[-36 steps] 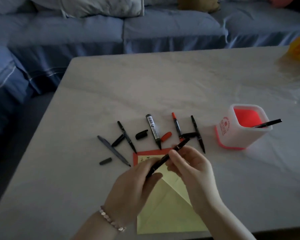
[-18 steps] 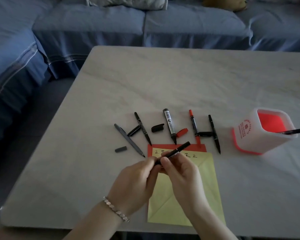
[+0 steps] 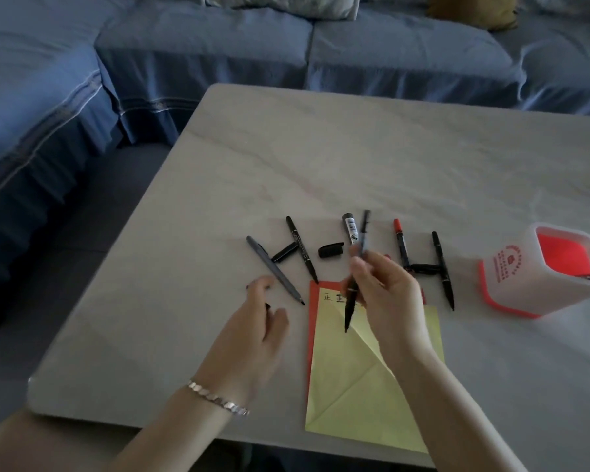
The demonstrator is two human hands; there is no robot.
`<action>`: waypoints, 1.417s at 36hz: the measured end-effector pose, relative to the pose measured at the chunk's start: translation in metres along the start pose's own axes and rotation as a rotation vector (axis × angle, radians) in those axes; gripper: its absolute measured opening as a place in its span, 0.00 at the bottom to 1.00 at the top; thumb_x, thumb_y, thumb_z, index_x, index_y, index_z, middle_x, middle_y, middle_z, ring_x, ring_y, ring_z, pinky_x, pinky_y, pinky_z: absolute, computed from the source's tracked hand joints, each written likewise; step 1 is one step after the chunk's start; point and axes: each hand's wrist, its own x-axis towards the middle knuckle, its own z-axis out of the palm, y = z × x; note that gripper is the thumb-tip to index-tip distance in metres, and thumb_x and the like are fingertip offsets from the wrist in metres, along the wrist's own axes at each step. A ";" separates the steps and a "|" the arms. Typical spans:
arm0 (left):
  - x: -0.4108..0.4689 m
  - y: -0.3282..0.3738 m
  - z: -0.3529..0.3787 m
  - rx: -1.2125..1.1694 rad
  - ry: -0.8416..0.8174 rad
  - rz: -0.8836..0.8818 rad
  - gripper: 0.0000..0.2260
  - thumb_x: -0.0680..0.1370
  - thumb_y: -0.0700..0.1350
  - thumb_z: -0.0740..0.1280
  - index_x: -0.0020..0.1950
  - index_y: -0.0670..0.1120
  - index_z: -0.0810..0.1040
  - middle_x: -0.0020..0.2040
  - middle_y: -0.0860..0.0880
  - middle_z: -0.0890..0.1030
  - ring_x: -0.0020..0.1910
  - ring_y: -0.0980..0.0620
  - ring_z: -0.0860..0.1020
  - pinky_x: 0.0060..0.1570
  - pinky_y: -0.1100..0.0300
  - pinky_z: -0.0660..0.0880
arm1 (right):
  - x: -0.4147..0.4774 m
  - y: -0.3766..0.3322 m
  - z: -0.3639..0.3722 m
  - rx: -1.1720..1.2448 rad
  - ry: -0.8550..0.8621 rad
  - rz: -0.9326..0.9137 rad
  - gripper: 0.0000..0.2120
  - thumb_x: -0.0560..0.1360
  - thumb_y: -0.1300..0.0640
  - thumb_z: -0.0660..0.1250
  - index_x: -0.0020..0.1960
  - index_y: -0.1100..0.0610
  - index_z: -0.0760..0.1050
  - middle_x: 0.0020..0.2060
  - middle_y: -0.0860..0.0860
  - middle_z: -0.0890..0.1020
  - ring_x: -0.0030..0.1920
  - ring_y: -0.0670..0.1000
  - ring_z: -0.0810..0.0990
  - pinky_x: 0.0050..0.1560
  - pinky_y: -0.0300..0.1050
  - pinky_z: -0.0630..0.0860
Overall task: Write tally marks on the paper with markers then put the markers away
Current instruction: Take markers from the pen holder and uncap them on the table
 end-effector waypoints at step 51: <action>0.022 0.013 0.013 0.286 0.069 0.368 0.09 0.73 0.43 0.64 0.49 0.42 0.80 0.47 0.50 0.79 0.46 0.59 0.73 0.47 0.70 0.68 | -0.001 0.008 -0.079 -0.859 0.042 -0.342 0.06 0.71 0.60 0.68 0.46 0.55 0.81 0.38 0.44 0.77 0.36 0.46 0.75 0.41 0.35 0.71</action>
